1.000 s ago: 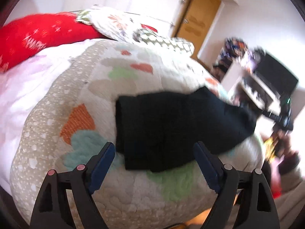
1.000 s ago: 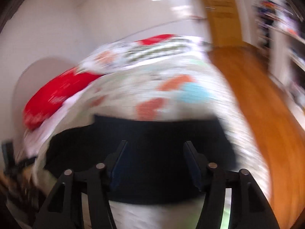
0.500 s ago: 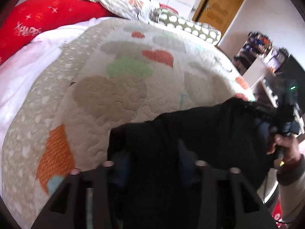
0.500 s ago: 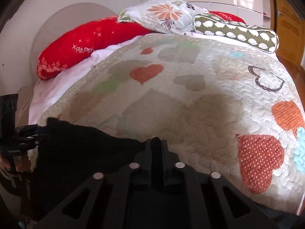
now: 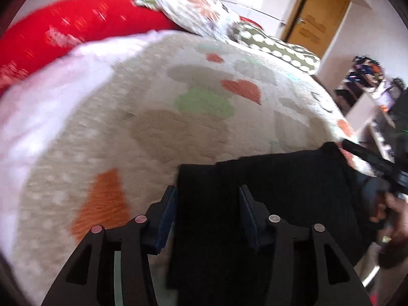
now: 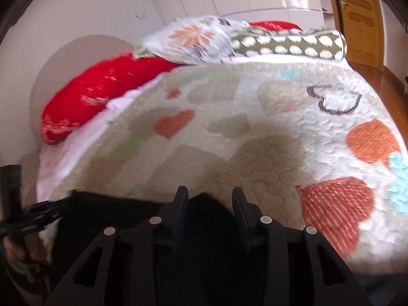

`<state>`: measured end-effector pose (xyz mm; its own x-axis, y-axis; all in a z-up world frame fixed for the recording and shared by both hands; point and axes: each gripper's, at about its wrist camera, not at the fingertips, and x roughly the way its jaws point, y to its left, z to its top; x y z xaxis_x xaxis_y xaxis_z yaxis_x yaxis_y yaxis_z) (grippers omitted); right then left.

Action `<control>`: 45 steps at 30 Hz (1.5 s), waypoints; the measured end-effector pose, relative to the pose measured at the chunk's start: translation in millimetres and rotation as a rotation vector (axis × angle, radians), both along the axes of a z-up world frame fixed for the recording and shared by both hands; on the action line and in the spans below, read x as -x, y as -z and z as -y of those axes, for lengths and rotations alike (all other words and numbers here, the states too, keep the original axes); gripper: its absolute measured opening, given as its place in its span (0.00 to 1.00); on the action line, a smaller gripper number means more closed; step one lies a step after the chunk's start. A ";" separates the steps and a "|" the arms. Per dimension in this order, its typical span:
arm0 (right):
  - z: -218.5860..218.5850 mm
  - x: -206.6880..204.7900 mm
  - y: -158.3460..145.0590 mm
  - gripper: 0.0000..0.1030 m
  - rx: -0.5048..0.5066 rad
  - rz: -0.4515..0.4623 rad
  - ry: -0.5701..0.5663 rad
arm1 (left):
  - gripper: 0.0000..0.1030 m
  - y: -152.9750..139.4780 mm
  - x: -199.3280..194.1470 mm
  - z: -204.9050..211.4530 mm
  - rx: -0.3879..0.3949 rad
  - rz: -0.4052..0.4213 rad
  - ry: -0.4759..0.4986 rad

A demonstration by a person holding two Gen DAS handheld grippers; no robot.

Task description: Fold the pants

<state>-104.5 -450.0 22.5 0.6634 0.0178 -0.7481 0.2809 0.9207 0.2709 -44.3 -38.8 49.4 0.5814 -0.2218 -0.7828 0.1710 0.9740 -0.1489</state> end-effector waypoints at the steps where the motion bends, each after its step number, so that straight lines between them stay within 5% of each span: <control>1: -6.4 10.3 -8.3 0.37 0.010 0.007 -0.015 | 0.47 -7.5 6.8 1.5 -0.026 0.030 -0.011; 9: -79.7 50.7 -14.5 0.37 0.071 -0.024 -0.156 | 0.61 -33.8 48.8 33.4 -0.040 0.109 0.022; 20: -131.9 75.9 24.6 0.47 0.056 -0.103 -0.224 | 0.62 17.6 37.1 40.9 -0.079 0.049 -0.004; 24: -127.9 94.5 19.6 0.47 0.058 -0.073 -0.222 | 0.62 8.4 40.1 42.3 -0.074 0.056 0.004; 31: -48.9 147.6 -11.7 0.55 0.177 -0.066 0.051 | 0.66 -17.2 56.0 72.8 -0.003 0.104 0.104; 37: 28.1 216.6 -6.3 0.56 0.180 -0.120 0.350 | 0.66 5.9 49.4 110.6 -0.012 0.042 0.210; 40: 45.4 244.4 8.7 0.55 0.110 -0.139 0.375 | 0.66 26.9 38.3 127.5 -0.053 -0.023 0.225; 45: 39.0 276.8 -16.0 0.59 0.072 -0.047 0.385 | 0.66 15.0 33.8 148.0 -0.065 -0.004 0.245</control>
